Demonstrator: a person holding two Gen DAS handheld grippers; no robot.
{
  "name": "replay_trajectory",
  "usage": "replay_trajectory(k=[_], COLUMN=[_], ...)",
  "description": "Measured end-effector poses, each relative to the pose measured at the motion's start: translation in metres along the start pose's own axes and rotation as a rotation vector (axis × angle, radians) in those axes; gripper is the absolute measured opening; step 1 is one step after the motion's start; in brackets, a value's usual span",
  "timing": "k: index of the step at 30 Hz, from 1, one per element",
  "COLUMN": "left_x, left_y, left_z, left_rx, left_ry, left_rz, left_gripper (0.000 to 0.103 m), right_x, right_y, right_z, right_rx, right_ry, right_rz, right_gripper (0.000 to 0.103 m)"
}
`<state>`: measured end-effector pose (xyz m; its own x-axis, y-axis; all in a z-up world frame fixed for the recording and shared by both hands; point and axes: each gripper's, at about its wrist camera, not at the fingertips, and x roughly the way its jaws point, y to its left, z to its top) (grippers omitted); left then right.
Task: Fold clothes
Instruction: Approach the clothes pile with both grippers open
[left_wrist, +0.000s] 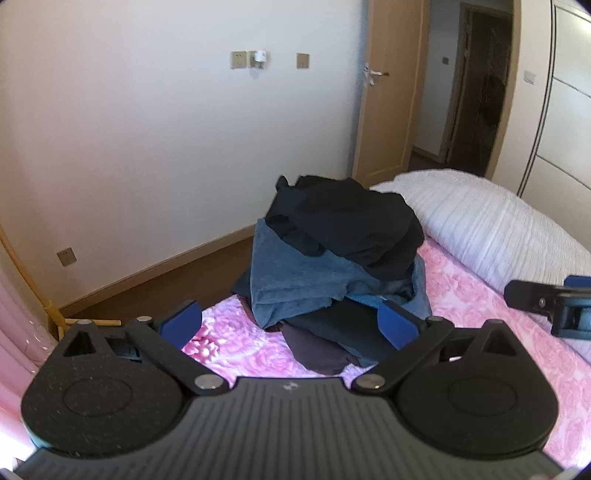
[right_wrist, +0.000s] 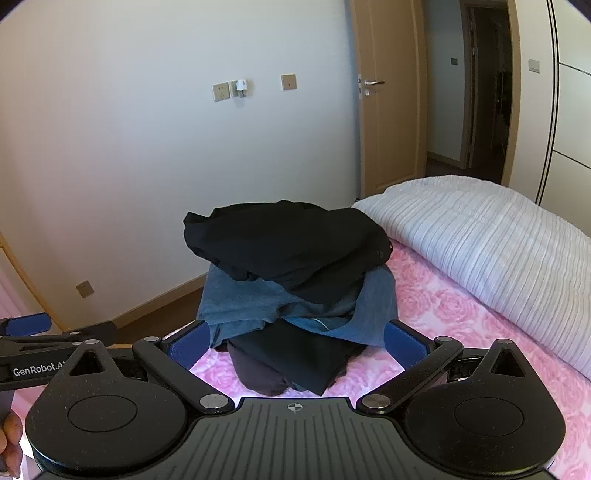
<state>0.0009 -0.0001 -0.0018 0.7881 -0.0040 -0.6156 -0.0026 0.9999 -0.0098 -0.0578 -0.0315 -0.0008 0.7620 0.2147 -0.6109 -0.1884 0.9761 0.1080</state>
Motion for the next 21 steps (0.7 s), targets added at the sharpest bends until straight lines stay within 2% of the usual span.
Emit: replay_trajectory(k=[5, 9, 21], left_x=[0.004, 0.008, 0.002], left_y=[0.000, -0.001, 0.000], left_z=[-0.002, -0.004, -0.016], left_rx=[-0.007, -0.011, -0.008], left_ry=[0.035, 0.060, 0.056], left_rz=[-0.013, -0.022, -0.006], left_gripper=[0.099, 0.099, 0.099], right_x=[-0.002, 0.005, 0.005], right_y=[-0.002, -0.004, -0.002], right_z=[0.002, -0.008, -0.019], right_rx=[0.007, 0.010, 0.009], right_ry=[0.007, 0.008, 0.002], right_rz=[-0.006, -0.012, -0.003], right_gripper=[0.103, 0.103, 0.103])
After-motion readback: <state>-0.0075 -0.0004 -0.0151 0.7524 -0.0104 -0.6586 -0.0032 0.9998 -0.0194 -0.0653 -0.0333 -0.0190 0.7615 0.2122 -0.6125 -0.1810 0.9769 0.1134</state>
